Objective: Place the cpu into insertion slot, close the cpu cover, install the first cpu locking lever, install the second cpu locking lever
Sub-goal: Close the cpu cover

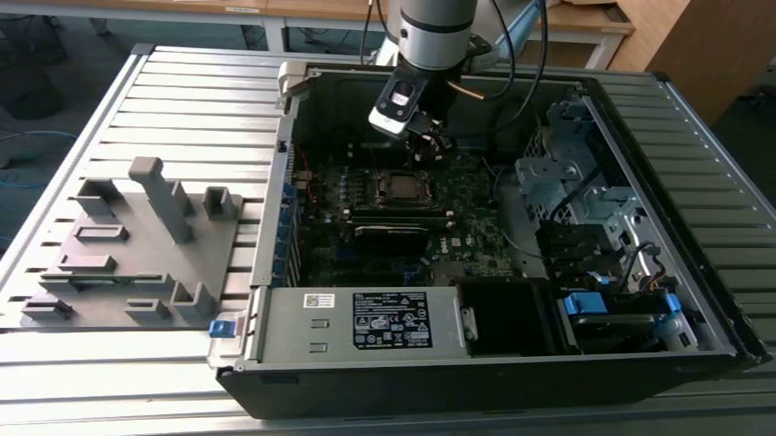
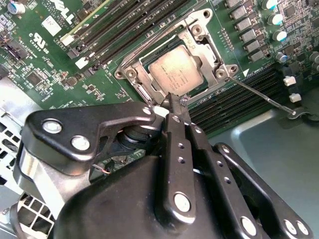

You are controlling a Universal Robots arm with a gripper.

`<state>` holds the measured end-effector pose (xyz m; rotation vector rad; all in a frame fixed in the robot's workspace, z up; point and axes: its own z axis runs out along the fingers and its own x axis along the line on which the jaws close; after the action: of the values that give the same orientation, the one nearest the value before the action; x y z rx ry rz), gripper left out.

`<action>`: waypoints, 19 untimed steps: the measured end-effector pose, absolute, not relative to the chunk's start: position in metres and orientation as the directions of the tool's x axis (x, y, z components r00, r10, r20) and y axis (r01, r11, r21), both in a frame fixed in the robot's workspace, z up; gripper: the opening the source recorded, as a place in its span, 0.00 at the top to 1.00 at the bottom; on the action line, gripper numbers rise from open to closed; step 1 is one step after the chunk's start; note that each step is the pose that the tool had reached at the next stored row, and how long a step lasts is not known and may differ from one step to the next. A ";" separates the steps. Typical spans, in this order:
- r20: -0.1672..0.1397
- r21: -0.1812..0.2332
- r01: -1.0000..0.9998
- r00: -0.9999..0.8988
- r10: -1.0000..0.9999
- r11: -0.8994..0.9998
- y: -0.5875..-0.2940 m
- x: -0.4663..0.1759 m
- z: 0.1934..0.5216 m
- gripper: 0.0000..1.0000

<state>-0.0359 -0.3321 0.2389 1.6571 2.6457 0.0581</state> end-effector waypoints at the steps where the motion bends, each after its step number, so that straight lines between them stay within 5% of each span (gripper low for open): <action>1: 0.004 0.042 0.897 -0.441 0.898 0.440 -0.332 -0.036 0.239 0.90; 19: 0.005 0.043 0.744 -0.668 0.744 0.667 -0.332 -0.036 0.239 0.90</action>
<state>-0.0359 -0.3321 0.2389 1.2749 2.8567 0.0649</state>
